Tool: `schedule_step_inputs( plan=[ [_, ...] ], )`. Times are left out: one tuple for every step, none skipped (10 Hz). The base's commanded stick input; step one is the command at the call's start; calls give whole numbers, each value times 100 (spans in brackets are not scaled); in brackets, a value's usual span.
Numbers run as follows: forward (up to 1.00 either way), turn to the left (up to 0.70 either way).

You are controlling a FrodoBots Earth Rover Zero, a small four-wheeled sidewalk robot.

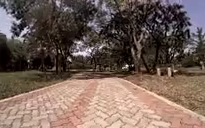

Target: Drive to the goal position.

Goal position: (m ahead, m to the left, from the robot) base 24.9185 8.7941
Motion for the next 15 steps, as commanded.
schedule_step_inputs(
  plan=[
    [70,0],
    [70,0],
    [70,0],
    [70,0],
    [70,0],
    [70,0],
    [70,0],
    [70,0],
    [70,0],
    [70,0],
    [70,0],
    [70,0],
    [70,0],
    [70,0],
    [70,0]
  ],
)
